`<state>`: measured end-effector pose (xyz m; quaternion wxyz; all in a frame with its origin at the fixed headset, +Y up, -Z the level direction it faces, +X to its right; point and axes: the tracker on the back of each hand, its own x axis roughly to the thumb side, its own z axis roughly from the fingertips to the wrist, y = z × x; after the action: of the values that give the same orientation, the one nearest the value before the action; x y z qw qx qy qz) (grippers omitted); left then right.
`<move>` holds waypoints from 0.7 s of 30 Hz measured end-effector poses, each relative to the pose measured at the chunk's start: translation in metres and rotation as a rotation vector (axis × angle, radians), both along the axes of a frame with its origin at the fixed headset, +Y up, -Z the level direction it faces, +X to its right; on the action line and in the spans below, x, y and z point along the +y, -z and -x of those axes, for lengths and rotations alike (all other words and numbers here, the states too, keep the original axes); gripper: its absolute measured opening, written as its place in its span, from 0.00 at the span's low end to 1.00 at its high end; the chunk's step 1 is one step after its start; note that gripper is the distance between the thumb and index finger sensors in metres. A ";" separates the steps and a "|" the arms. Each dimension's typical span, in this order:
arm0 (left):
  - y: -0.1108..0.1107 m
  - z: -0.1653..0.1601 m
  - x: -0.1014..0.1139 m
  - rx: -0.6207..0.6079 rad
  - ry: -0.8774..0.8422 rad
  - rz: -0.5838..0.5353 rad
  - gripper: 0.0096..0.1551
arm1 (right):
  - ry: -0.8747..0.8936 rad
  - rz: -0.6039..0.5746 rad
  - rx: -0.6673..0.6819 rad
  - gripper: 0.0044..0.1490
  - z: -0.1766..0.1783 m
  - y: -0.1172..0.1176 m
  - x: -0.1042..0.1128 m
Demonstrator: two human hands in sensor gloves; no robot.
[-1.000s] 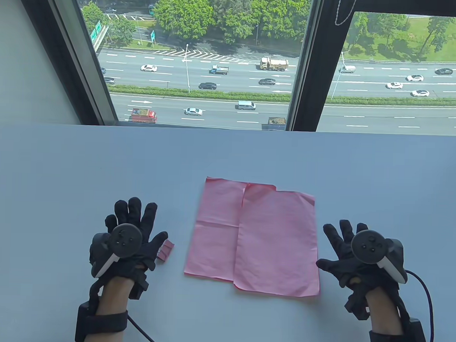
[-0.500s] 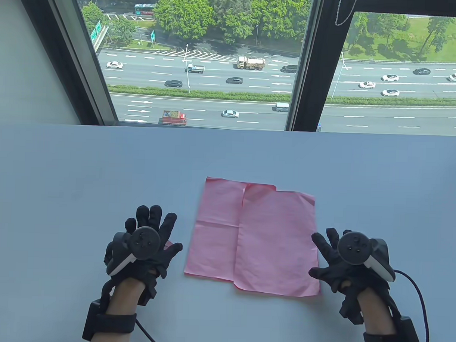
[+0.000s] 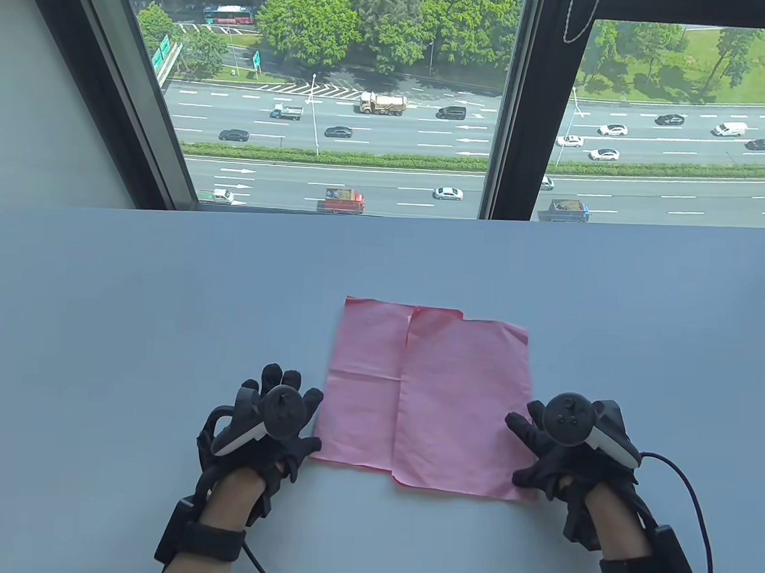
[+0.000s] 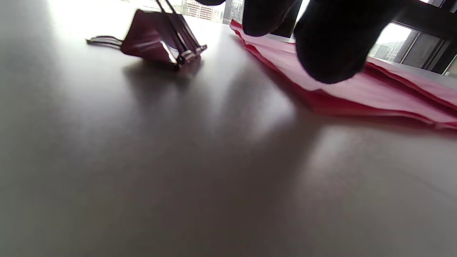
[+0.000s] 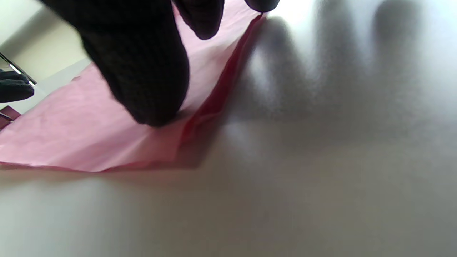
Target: Clip paper with binder clip (Left hand to clip)
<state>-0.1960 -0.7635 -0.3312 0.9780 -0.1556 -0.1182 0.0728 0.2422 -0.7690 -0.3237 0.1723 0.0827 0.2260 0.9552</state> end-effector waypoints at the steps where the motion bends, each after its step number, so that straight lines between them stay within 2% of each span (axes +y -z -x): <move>1: 0.000 -0.002 -0.002 -0.006 0.004 0.012 0.48 | 0.008 0.008 0.001 0.57 0.001 0.000 -0.001; 5: 0.000 -0.005 -0.007 0.004 0.033 0.064 0.46 | 0.016 0.005 0.004 0.57 0.004 0.001 -0.002; 11: -0.002 -0.008 -0.006 0.014 0.023 0.067 0.45 | 0.021 -0.001 0.009 0.57 0.006 0.000 -0.002; 21: -0.009 -0.024 -0.001 -0.095 -0.025 0.014 0.42 | 0.057 0.032 0.010 0.57 0.004 0.004 -0.002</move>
<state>-0.1720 -0.7646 -0.3226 0.9691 -0.1644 -0.1661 0.0784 0.2385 -0.7712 -0.3273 0.1995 0.0912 0.2399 0.9457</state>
